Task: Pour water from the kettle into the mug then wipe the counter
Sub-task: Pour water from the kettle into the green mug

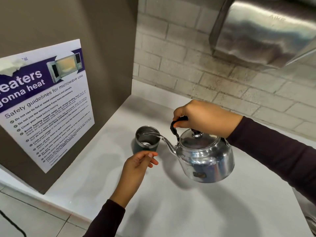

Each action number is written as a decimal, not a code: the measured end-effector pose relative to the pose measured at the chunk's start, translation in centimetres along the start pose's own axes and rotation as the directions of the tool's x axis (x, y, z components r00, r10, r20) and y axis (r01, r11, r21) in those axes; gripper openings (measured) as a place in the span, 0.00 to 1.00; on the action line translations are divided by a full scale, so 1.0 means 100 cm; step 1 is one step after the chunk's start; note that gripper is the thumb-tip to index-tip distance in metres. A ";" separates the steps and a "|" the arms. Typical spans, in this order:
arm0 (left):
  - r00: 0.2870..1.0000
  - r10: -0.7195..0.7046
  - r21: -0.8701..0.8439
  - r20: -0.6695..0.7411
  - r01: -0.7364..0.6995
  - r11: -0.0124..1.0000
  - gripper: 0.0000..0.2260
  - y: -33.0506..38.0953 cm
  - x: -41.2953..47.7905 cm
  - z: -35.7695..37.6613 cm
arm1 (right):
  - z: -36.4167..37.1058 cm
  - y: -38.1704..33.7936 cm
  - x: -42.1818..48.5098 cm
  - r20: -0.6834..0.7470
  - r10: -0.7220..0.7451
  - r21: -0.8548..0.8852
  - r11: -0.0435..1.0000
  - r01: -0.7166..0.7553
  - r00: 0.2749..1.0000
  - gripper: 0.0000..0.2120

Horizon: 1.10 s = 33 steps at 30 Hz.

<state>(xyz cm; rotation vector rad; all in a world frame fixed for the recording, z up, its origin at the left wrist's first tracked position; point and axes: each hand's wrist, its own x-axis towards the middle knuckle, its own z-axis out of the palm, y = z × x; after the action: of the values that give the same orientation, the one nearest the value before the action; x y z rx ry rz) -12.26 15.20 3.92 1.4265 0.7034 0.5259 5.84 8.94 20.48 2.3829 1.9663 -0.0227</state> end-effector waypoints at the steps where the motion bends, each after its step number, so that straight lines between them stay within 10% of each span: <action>1: 1.000 0.001 0.002 0.000 -0.001 1.000 0.12 0.001 0.000 0.000 | -0.001 0.000 0.001 0.004 -0.006 -0.009 1.000 0.006 1.000 0.05; 33: 1.000 -0.002 -0.013 0.005 0.002 1.000 0.11 0.005 0.000 -0.001 | -0.022 0.001 0.000 0.022 -0.010 -0.051 0.999 0.011 1.000 0.06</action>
<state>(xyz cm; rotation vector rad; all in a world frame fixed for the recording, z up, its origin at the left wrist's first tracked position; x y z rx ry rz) -12.28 15.37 4.45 1.4142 0.6968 0.5243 5.85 9.04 22.72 2.3313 1.9453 0.0005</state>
